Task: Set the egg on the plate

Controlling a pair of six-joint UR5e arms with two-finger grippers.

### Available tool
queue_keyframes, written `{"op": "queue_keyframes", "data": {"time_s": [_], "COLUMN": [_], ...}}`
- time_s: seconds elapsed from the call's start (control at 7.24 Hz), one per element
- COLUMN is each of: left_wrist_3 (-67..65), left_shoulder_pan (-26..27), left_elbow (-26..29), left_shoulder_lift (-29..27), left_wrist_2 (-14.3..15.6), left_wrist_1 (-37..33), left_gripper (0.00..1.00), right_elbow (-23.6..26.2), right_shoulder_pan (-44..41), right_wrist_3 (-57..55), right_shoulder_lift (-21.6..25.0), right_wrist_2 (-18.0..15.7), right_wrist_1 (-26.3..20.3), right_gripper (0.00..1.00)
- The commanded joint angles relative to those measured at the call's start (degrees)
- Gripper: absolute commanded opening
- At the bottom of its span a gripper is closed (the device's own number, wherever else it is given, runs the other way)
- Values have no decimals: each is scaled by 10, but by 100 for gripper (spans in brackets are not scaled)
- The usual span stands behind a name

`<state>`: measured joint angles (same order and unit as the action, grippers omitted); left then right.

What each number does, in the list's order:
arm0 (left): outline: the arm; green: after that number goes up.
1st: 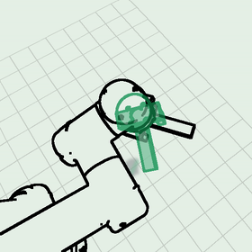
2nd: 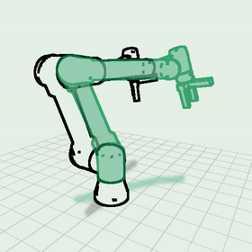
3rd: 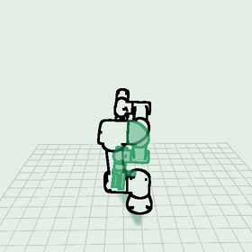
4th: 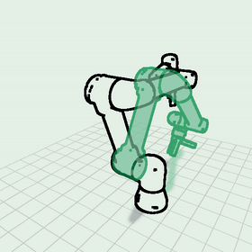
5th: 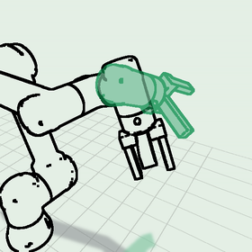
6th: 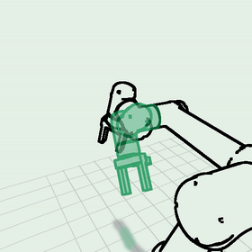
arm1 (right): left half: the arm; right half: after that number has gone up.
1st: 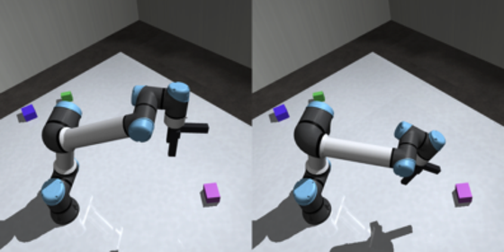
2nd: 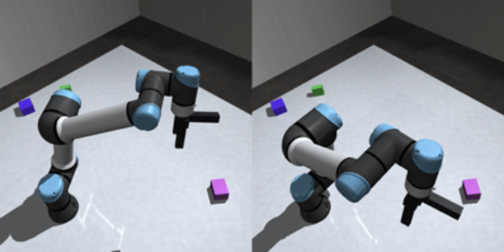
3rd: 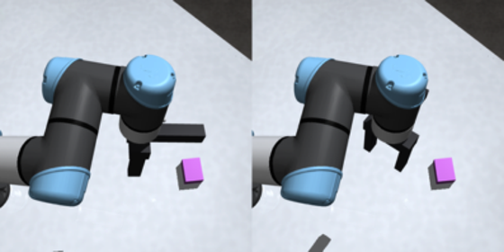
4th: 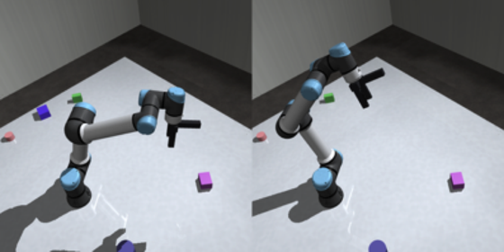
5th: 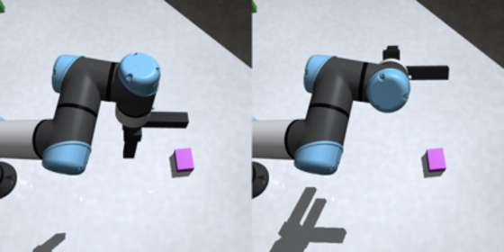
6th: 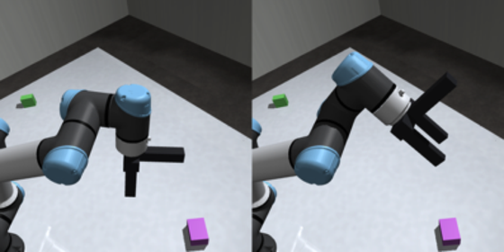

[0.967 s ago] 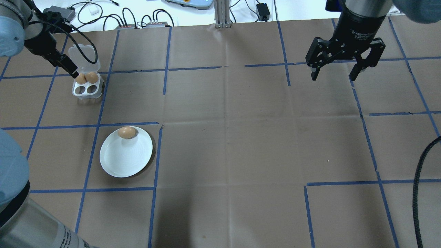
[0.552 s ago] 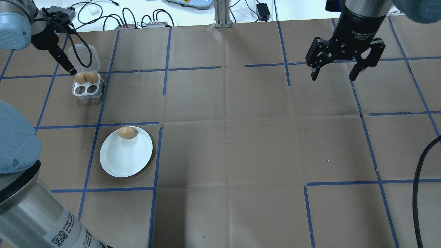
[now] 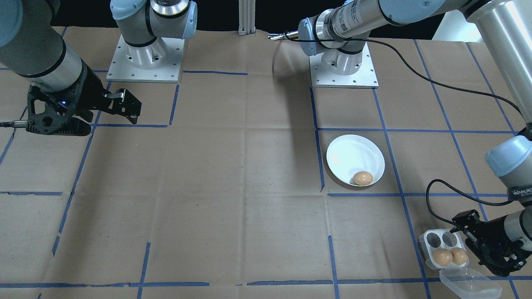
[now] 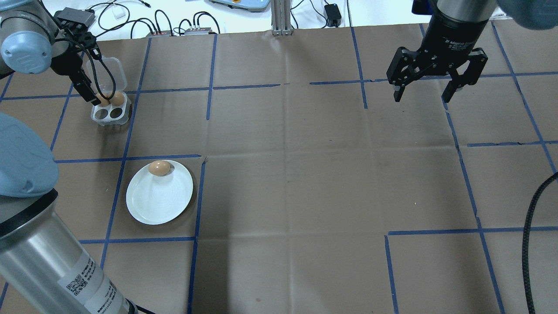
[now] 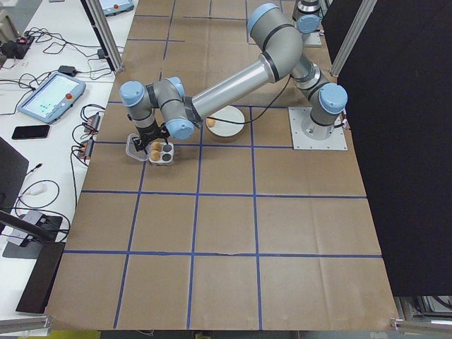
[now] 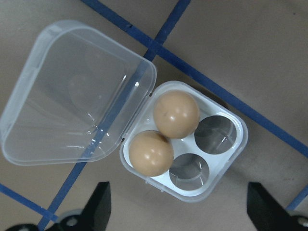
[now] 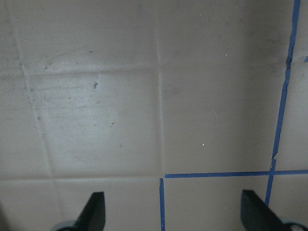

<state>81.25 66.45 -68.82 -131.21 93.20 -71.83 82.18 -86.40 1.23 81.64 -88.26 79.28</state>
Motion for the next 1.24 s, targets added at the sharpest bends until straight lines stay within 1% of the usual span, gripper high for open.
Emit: {"op": "queue_keyframes", "data": {"time_s": [0.0,0.41,0.55,0.97,1.1], "left_wrist_3": [2,3,1,-6,-7], "left_shoulder_pan": [-1,-1,0,2,2], "left_elbow": [-1,-1,-2,-3,-4], "left_shoulder_lift": [-20,-31,-31,-30,-30], "left_wrist_2": [1,0,0,0,0], "left_wrist_1": [20,46,49,49,51], "left_gripper": [99,98,94,72,66], "right_elbow": [0,0,0,0,0], "right_shoulder_pan": [0,0,0,0,0], "right_wrist_3": [0,0,0,0,0], "right_shoulder_lift": [0,0,0,0,0], "right_wrist_2": [0,-1,0,0,0], "right_wrist_1": [0,0,0,0,0], "right_gripper": [100,100,100,100,100]}}
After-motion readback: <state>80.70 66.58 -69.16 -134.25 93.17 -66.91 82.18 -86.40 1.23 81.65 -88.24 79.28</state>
